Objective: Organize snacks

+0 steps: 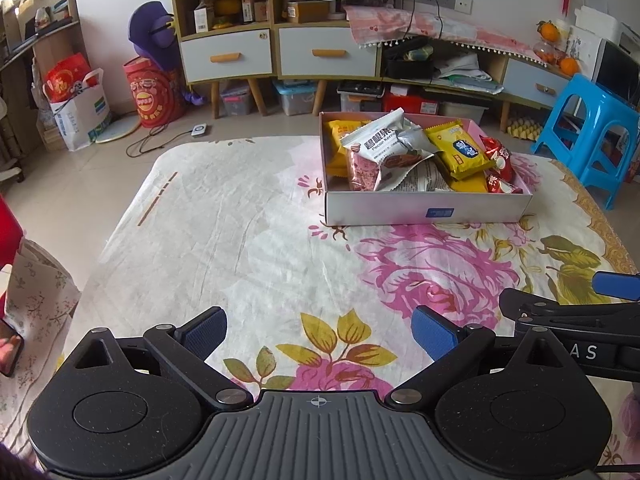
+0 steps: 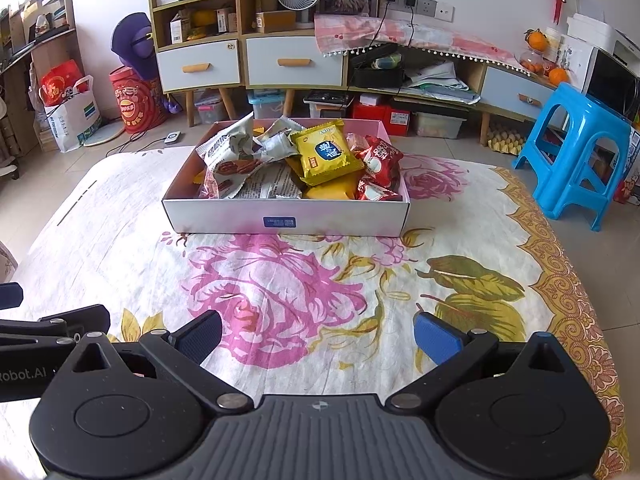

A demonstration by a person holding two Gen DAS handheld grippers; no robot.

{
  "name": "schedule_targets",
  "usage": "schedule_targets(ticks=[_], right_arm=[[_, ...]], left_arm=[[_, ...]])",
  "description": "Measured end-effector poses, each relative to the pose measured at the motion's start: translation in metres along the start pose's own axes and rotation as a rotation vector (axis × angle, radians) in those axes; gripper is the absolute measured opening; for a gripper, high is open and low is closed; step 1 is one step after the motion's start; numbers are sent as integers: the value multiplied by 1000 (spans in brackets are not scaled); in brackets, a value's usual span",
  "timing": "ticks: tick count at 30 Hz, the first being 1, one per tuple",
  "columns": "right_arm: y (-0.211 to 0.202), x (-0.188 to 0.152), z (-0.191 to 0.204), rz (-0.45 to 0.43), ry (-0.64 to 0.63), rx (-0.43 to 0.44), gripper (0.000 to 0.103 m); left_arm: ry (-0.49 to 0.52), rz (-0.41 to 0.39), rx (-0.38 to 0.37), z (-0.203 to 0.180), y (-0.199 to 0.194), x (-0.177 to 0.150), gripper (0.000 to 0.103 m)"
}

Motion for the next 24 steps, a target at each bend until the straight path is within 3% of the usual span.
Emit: schedule_targets(ticks=[24], right_arm=[[1, -1, 0, 5, 2, -5, 95]], left_arm=[[2, 18, -3, -1, 2, -3, 100]])
Point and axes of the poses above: each gripper's, at about its wrist camera, not at the fingertips, and y roughly the way its jaws point, z to its left, x to its top, the point moved 1 cm from there along y, roughly the way its jaws point, and after that the axes turned 1 degree about -z, right-handed, at the moved point
